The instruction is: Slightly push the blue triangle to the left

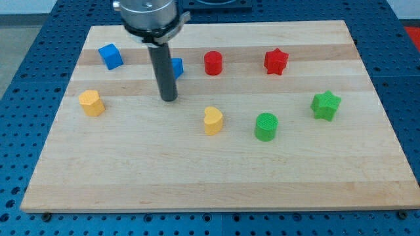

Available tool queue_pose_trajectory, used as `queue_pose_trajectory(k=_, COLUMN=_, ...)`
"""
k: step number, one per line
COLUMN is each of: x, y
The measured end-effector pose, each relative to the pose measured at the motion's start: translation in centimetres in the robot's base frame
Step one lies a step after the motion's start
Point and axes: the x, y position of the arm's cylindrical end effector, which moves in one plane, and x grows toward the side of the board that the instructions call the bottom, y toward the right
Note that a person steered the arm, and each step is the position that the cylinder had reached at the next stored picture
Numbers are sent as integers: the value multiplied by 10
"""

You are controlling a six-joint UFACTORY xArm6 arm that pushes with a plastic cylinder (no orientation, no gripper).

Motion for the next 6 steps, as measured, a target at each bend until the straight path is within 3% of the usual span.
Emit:
queue_pose_trajectory(k=1, x=-12, y=34)
queue_pose_trajectory(k=4, x=-65, y=9)
queue_pose_trajectory(k=6, x=-128, y=14)
